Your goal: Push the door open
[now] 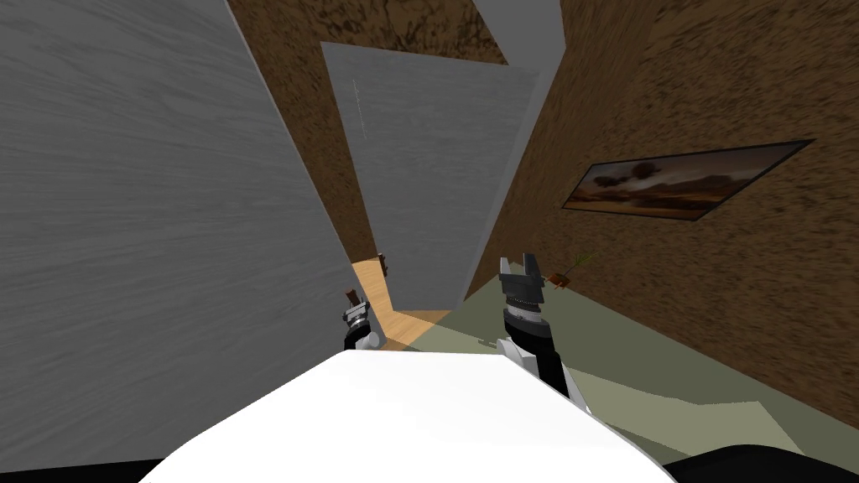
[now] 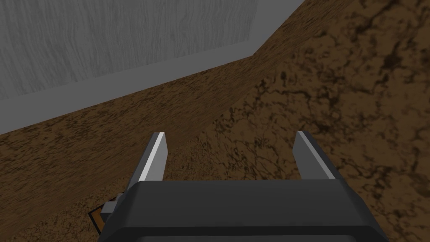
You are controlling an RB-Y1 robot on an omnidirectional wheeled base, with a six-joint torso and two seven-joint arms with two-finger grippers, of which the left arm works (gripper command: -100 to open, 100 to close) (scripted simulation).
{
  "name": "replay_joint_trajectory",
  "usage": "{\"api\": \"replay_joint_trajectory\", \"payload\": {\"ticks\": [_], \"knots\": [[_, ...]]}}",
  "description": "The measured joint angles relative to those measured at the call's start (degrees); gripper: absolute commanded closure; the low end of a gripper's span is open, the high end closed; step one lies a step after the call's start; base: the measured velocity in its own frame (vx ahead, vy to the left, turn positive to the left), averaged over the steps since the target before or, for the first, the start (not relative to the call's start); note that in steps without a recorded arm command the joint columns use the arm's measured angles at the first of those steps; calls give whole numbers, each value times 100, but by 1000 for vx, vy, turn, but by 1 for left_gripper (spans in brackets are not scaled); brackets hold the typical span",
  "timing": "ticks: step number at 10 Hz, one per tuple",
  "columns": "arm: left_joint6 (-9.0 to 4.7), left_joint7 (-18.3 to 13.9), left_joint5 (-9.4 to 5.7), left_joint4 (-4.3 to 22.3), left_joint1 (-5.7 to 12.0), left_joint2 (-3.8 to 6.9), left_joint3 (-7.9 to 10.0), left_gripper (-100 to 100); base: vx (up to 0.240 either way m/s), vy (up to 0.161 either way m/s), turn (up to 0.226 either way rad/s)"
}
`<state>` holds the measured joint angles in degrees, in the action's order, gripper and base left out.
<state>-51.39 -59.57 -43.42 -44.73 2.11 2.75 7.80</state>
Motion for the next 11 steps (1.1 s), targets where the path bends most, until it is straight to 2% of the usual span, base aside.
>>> {"api": "replay_joint_trajectory", "payload": {"ticks": [1,2,3,4,6,7,8,11], "knots": [[-19,6,-13,27,25,14,120,100,100,61,-81],[-125,-105,-4,264,137,80,213,100,63,44,-31],[-84,-53,-14,56,36,42,280,100,56,27,-33],[-65,-18,-19,34,38,36,357,100,68,26,-70],[-156,-74,-23,256,149,70,512,100,48,24,-38],[-214,-124,-28,461,271,119,594,100,49,20,-18],[-131,-36,-39,201,131,59,649,100,59,23,-52],[-231,-84,-35,393,232,90,772,100,21,18,-9]]}}
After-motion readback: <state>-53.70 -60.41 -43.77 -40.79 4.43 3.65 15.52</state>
